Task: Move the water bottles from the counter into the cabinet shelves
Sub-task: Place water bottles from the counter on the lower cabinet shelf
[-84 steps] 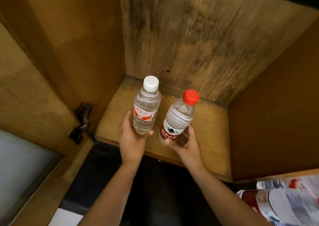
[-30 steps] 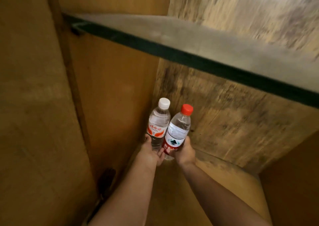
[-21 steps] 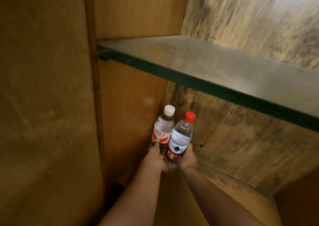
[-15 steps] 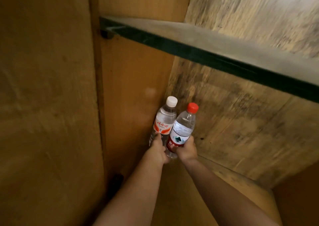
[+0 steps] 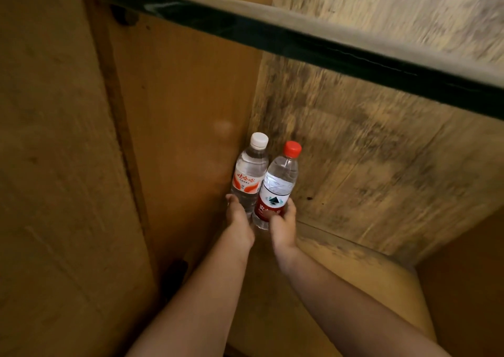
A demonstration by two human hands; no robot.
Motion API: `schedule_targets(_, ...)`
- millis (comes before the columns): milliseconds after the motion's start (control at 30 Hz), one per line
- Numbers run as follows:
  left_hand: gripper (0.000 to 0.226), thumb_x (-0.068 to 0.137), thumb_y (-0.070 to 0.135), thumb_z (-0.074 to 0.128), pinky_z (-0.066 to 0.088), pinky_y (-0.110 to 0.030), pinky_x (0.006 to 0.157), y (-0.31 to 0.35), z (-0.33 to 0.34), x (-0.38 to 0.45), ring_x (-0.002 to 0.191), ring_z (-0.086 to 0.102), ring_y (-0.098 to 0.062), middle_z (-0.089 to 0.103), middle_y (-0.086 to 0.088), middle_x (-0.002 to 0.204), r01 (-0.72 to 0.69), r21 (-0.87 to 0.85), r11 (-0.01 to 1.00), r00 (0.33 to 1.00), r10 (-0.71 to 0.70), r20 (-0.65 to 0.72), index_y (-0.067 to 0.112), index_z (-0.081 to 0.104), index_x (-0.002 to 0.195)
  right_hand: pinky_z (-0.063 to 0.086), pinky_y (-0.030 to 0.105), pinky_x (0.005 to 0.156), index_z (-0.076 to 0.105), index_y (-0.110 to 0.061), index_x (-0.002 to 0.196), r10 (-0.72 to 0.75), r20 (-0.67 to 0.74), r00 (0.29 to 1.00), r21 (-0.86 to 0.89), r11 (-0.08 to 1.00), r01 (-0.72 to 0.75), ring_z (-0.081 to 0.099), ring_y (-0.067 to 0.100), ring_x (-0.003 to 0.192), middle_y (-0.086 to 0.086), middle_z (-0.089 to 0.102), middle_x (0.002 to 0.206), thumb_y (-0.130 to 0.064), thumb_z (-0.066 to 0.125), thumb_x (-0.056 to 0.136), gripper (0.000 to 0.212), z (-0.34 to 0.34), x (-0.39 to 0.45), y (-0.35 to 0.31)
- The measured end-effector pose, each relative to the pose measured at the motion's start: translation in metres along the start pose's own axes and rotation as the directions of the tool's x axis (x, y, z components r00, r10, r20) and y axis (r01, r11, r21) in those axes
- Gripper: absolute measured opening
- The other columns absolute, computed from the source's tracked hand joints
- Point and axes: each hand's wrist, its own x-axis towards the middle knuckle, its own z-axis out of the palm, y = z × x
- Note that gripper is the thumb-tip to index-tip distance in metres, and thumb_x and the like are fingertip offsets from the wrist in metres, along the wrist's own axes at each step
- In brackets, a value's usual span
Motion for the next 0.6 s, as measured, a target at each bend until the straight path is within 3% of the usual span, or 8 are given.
schedule_targets(200, 0.064, 0.095, 0.055, 0.029, 0.036, -0.042, 0.105, -0.002, -0.001, -0.001, 0.125, 0.049, -0.03, 0.051, -0.016, 0.136, 0.022, -0.007, 1.0, 0.999, -0.022, 0.027, 0.008, 0.04, 0.137, 0.036, 0.047, 0.108, 0.037, -0.016, 0.138, 0.008, 0.13, 0.991, 0.133, 0.991, -0.026, 0.05, 0.027, 0.12, 0.011, 0.056, 0.129, 0.016, 0.05, 0.076, 0.071, -0.002, 0.003, -0.002)
schedule_targets(367, 0.06, 0.095, 0.053, 0.033, 0.034, -0.042, 0.109, -0.011, -0.002, -0.004, 0.125, 0.049, -0.028, 0.051, -0.013, 0.137, 0.042, -0.034, 0.999, 0.999, -0.042, 0.026, 0.012, 0.039, 0.138, 0.031, 0.048, 0.11, 0.026, -0.022, 0.144, 0.082, 0.253, 0.964, 0.077, 0.992, -0.104, 0.046, 0.028, 0.126, 0.01, 0.05, 0.137, 0.013, 0.052, 0.076, 0.081, -0.017, 0.001, -0.006)
schedule_targets(500, 0.053, 0.097, 0.047, 0.029, 0.026, -0.041, 0.109, -0.021, -0.006, -0.018, 0.13, 0.043, -0.024, 0.046, -0.007, 0.142, 0.015, 0.073, 0.997, 1.0, -0.015, 0.002, 0.016, 0.038, 0.14, 0.027, 0.041, 0.113, 0.024, -0.018, 0.146, 0.146, 0.25, 0.957, 0.019, 0.988, -0.155, 0.041, 0.025, 0.131, 0.006, 0.044, 0.143, 0.011, 0.056, 0.077, 0.081, -0.033, -0.012, -0.016)
schedule_targets(567, 0.047, 0.099, 0.04, 0.032, 0.028, -0.042, 0.107, -0.027, -0.011, -0.028, 0.131, 0.043, -0.023, 0.044, -0.005, 0.144, -0.011, 0.159, 0.987, 1.0, 0.013, -0.011, 0.018, 0.038, 0.14, 0.039, 0.032, 0.102, 0.031, -0.01, 0.143, 0.123, 0.229, 0.966, 0.023, 0.991, -0.132, 0.046, 0.025, 0.126, 0.01, 0.047, 0.138, 0.014, 0.054, 0.079, 0.072, -0.043, -0.024, -0.022)
schedule_targets(600, 0.044, 0.099, 0.036, 0.034, 0.03, -0.042, 0.105, -0.031, -0.013, -0.033, 0.13, 0.044, -0.024, 0.044, -0.005, 0.143, -0.018, 0.219, 0.975, 1.0, 0.022, -0.016, 0.017, 0.038, 0.139, 0.043, 0.027, 0.09, 0.035, -0.007, 0.14, 0.109, 0.217, 0.97, 0.006, 0.994, -0.113, 0.049, 0.025, 0.118, 0.012, 0.05, 0.132, 0.015, 0.051, 0.08, 0.065, -0.049, -0.031, -0.023)
